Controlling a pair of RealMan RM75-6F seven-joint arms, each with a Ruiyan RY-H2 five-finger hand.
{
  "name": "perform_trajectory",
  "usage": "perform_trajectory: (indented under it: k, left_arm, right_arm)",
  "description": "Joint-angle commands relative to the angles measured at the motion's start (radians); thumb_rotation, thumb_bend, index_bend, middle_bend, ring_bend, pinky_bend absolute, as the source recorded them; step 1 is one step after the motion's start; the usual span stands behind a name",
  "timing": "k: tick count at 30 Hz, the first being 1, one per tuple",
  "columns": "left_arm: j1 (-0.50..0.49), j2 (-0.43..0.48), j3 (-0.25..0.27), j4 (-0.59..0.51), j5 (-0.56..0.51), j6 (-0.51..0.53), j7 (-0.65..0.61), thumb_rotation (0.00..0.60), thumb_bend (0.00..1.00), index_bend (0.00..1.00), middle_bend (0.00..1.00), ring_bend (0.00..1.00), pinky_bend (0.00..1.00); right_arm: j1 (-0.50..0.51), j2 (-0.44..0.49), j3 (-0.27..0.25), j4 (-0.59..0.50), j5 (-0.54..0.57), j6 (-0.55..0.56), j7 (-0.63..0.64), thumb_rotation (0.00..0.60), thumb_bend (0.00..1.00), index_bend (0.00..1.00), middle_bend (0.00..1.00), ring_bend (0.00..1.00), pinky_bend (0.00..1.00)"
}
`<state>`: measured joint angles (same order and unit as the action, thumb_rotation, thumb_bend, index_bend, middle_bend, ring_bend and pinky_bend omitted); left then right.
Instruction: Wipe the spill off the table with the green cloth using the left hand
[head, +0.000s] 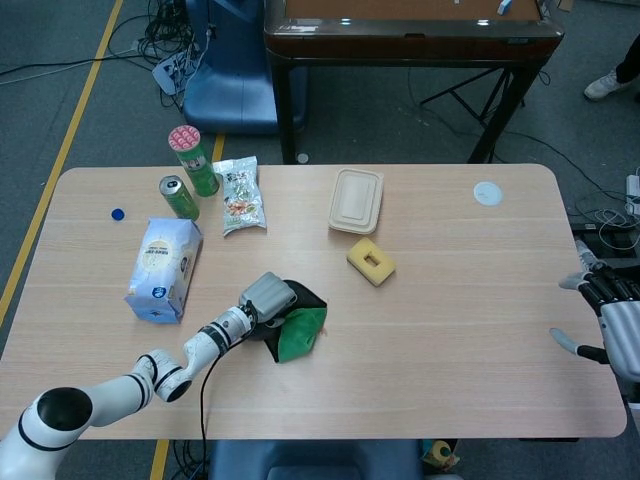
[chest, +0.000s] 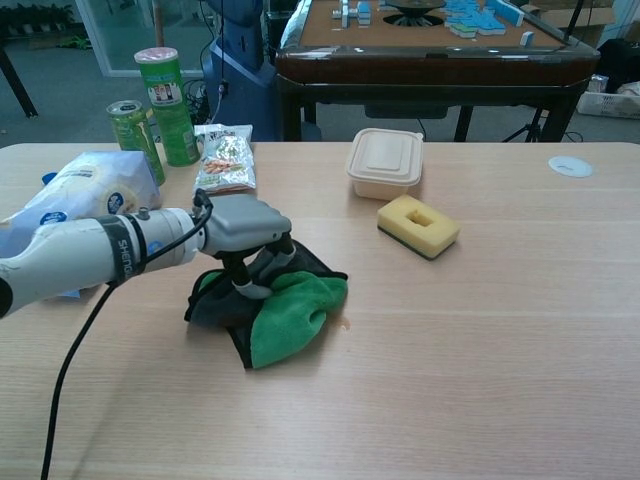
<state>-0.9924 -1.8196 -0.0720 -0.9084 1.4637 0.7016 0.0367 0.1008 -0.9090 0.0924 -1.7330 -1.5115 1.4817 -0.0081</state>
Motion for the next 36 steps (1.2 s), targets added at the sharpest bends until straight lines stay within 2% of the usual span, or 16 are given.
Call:
perform_trajectory:
  k: [1,19,36]
  left_arm:
    - [0.009,0.017,0.0,-0.048,-0.005,0.006,-0.043,0.6,0.31,0.66,0.73,0.74,0.99]
    - [-0.041,0.008,0.045,-0.217,0.112,0.049,-0.128,0.6,0.3,0.65,0.72,0.74,0.98]
    - [-0.051,-0.088,-0.035,-0.004,-0.025,-0.001,0.043,0.6,0.31,0.65,0.72,0.74,0.98]
  right_arm:
    - [0.0,0.0,0.0,0.0,0.001,0.0,-0.001,0.6,0.22,0.33,0.31,0.21,0.25]
    - [-0.004,0.005,0.0,-0.014,0.003,0.007,-0.014,0.6,0.22,0.33,0.31,0.21,0.25]
    - [-0.013,0.006,0.0,-0.008,0.001,0.022,-0.002,0.6,0.22,0.33,0.31,0.21,0.25]
